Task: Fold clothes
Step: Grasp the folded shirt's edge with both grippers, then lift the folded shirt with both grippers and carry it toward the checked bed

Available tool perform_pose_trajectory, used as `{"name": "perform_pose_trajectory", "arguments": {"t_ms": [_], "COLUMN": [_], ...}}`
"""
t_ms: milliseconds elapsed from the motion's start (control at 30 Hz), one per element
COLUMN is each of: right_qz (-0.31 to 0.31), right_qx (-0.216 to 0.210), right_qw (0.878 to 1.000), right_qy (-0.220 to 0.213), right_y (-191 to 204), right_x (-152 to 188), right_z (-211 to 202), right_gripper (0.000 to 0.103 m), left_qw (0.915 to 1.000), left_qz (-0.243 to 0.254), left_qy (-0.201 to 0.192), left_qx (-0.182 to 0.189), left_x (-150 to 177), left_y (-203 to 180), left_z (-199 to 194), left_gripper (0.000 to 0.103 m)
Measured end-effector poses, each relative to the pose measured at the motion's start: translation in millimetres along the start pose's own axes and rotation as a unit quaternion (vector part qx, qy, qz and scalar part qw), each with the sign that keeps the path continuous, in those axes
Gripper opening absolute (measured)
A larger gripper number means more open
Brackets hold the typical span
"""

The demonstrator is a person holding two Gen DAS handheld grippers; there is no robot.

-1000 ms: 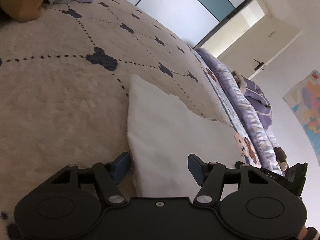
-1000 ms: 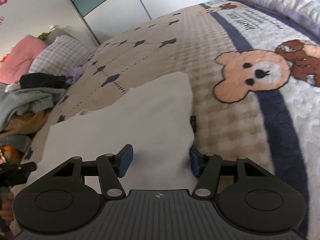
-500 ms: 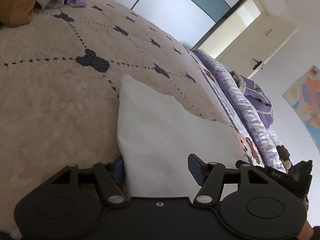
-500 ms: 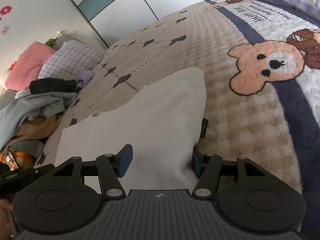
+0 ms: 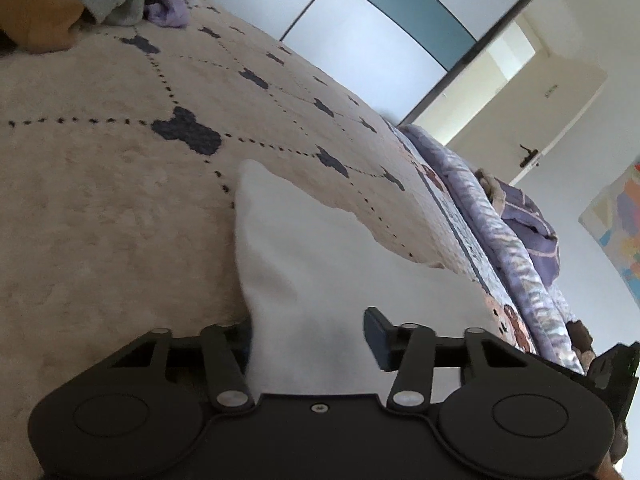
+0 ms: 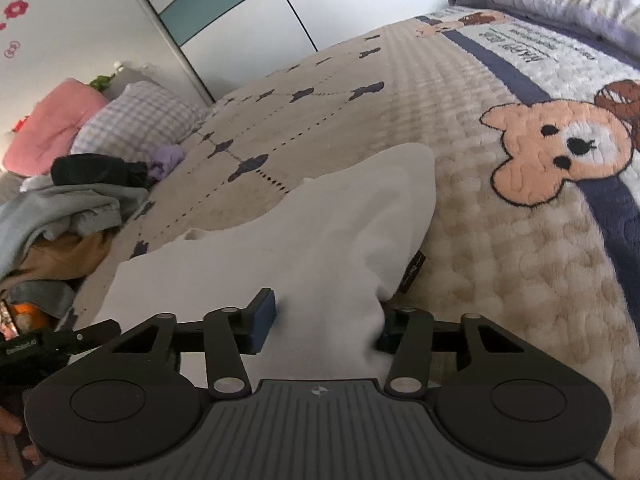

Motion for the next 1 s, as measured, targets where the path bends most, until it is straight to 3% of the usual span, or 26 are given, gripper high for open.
{"name": "perform_pose_trajectory", "arguments": {"t_ms": [200,267,433,1000], "right_qz": [-0.005,-0.013,-0.027,-0.056], "right_qx": [0.015,0.026,0.033,0.029], "right_qw": [1.000,0.999,0.999,0.994], "right_qy": [-0.010,-0.014,-0.030,-0.085], "right_y": [3,6,14,48], "right_x": [-1,-2,-8,-25], "right_z": [5,5,-1,-31], "right_gripper": [0.042,0.038,0.027,0.025], "left_qw": [0.9998,0.9996,0.9995,0.9966], "left_qz": [-0.019,-0.021,-0.013,0.048], "left_qy": [-0.008,-0.011,-0.021,-0.066], "left_qx": [-0.007,-0.013,-0.020,-0.012], "left_x": [-3,-4,-6,-20], "left_y": [4,3,-4,-40], "left_z": [3,3,2,-17], "left_gripper": [0.028,0.020,0.016,0.014]}}
Point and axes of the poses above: each gripper's, at about its wrist camera, not at the fingertips, and z roughly the way its jaws point, y to its left, x to its underside, the point moved 6 cm from there along z, roughly the way its jaws point, and after that the axes turned 4 degrees about -z, right-handed, at the moved point
